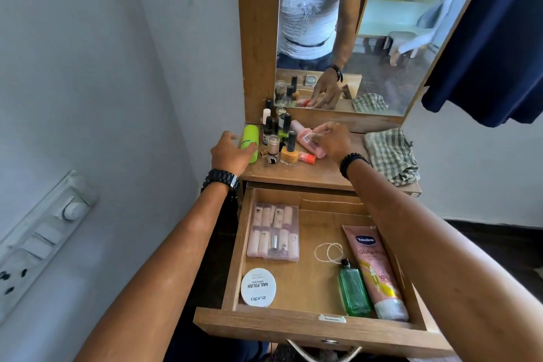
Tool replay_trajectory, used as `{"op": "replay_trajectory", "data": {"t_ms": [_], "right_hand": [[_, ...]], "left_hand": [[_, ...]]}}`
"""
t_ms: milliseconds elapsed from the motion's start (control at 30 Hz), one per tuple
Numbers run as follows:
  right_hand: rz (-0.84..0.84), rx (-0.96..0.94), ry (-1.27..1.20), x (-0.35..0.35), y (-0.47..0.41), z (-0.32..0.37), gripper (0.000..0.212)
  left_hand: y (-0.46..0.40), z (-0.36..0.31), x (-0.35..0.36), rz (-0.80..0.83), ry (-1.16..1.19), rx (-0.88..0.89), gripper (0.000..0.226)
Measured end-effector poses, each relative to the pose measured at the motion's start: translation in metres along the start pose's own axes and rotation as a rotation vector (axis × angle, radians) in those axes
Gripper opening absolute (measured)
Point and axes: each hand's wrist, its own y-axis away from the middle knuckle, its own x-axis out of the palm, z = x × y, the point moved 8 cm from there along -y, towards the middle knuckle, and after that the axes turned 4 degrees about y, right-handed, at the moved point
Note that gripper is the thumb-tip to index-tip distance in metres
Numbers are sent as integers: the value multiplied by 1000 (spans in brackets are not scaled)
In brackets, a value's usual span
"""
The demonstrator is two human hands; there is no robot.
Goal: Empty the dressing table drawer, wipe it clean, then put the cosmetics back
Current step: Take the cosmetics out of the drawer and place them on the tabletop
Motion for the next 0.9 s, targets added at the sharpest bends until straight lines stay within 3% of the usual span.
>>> {"op": "replay_trajectory", "data": {"t_ms": [100, 200, 367, 467, 633, 900], "right_hand": [[-63, -10, 55, -3, 1, -3, 8], [-128, -4, 33, -12, 13, -9, 18], [-221, -5, -1, -27, 32, -25, 26], [-266, -18, -53, -31, 40, -26, 25], [-345, -69, -196, -32, 59, -28, 21], [-291, -159, -244, -26, 95, -32, 12]], "left_hand": [[-14, -3, 4, 84, -115, -53, 67], [-27, -4, 5, 182, -115, -123, 60], [-32, 5, 6, 201, 308, -236, 28], [-32, -7, 0, 103, 275, -118, 17], [-25, -27, 2, -18, 79, 84, 42], [-19, -22, 10, -15, 130, 89, 51]]}}
